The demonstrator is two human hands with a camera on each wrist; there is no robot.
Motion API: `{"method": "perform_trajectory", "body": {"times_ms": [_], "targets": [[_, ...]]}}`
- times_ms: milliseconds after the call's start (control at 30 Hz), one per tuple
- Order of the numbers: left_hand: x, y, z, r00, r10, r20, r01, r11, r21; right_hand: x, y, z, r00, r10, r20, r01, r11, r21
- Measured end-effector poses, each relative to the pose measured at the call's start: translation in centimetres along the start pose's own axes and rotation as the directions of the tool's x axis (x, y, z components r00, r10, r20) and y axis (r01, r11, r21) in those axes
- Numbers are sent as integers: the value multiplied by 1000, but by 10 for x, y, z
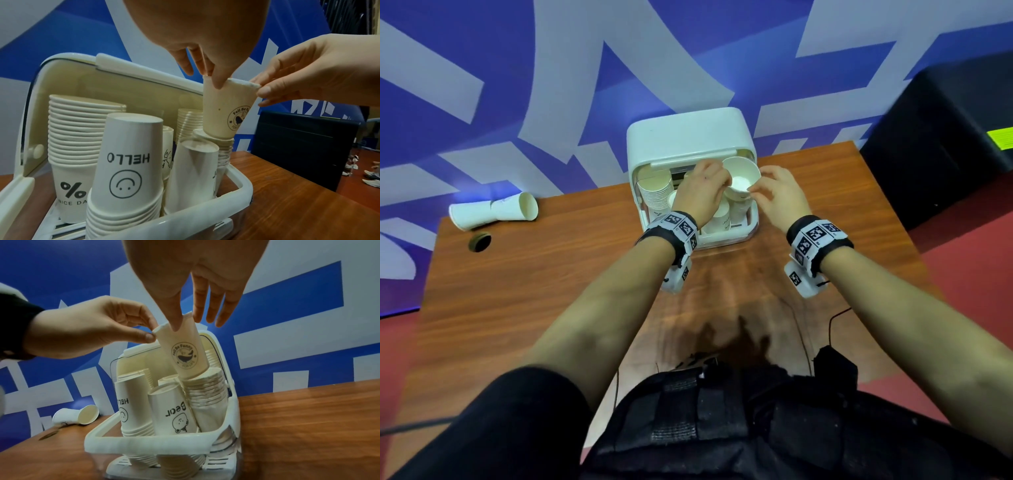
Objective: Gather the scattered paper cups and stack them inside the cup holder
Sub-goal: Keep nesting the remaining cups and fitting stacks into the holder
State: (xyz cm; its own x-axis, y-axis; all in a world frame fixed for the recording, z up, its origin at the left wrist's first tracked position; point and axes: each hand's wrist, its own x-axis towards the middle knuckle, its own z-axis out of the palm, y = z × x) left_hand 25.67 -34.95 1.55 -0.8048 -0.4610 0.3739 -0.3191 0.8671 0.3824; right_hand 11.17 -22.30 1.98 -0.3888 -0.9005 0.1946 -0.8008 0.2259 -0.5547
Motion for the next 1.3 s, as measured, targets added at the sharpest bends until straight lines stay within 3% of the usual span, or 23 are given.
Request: {"method": "perform_trajectory", "body": {"times_ms": [267,533,700,833,1000,1133,1300], "targets": [[7,-9,16,998,-5,-70,3,999,-36,10,14,9,998,6,-68,-4,1000,27],[2,-10,27,994,25,-109,-34,996,-79,6,26,11,977,-163,-135,167,986,23],[-1,-13,38,999,-18,-33,16,998,-59,6,36,19,989,-129,-75,130,991,12],[2,-16,44,989,-138,57,141,988,-66,6,41,26,994,-99,-40,99,995,0],[7,-19,52,963,-189,190,205,976,-69,6,46,33,992,-3,124,11,998,-59],[2,-22,62,963,-132,233,136,991,-4,3,53,40,969,88,233,-67,993,-95],[0,-24,66,938,-49,343,5,992,126,1,56,50,949,193,249,-181,981,-72]]}}
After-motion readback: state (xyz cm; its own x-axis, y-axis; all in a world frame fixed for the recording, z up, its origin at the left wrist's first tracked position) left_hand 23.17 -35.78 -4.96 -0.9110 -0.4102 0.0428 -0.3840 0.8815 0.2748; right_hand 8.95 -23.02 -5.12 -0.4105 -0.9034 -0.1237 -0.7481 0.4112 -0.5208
